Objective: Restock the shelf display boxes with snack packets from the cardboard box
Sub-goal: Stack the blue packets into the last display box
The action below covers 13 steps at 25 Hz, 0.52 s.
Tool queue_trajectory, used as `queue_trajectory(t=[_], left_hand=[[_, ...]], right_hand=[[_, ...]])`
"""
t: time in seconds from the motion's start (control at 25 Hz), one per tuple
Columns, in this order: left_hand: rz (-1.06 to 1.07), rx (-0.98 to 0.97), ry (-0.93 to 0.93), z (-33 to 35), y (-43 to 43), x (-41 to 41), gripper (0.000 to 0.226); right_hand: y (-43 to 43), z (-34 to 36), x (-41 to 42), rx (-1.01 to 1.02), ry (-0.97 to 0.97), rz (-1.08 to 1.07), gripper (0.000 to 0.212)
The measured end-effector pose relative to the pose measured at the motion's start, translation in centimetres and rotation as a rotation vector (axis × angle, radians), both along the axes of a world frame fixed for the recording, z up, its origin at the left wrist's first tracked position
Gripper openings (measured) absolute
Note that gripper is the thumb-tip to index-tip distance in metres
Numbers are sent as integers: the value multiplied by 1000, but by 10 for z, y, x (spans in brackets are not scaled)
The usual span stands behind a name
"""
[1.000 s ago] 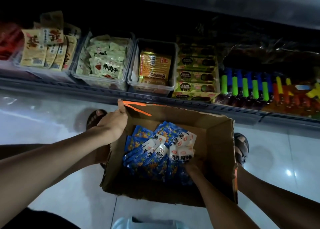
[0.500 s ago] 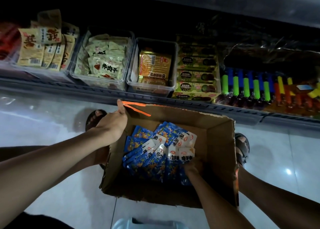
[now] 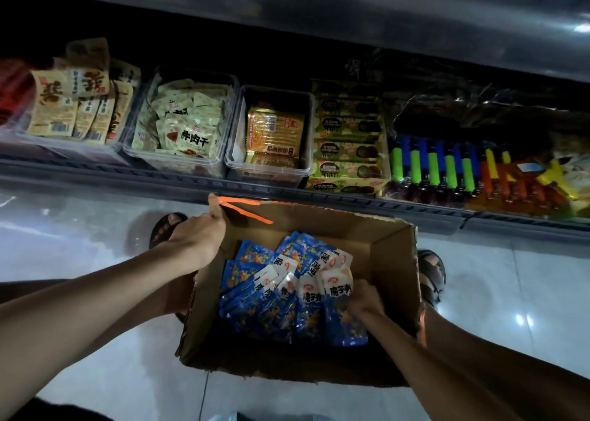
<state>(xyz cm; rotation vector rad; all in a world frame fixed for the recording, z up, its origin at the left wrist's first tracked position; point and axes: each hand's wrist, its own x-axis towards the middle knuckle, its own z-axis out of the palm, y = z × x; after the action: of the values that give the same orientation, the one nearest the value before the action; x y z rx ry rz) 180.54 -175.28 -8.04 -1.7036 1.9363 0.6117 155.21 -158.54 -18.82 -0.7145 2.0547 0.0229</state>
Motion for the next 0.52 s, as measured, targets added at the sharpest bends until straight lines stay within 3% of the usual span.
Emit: queue_trajectory(t=[0.12, 0.2, 0.32, 0.4, 0.48, 0.52], left_hand=[[-316, -101, -163, 17, 0, -9, 74], [-387, -146, -50, 36, 4, -23, 64], [-274, 161, 404, 83, 9, -54, 40], [-107, 478, 705, 127, 12, -71, 56], [-75, 608, 895, 169, 15, -85, 69], [-69, 654, 983, 183, 16, -90, 66]], right_hand=[[-26, 62, -16, -91, -103, 186, 20], [-39, 121, -21, -224, -253, 124, 15], [-47, 225, -33, -465, -386, -40, 7], [-48, 282, -41, -631, -425, -180, 10], [-47, 315, -45, -781, -492, -314, 16], [-47, 324, -44, -832, -532, -361, 19]])
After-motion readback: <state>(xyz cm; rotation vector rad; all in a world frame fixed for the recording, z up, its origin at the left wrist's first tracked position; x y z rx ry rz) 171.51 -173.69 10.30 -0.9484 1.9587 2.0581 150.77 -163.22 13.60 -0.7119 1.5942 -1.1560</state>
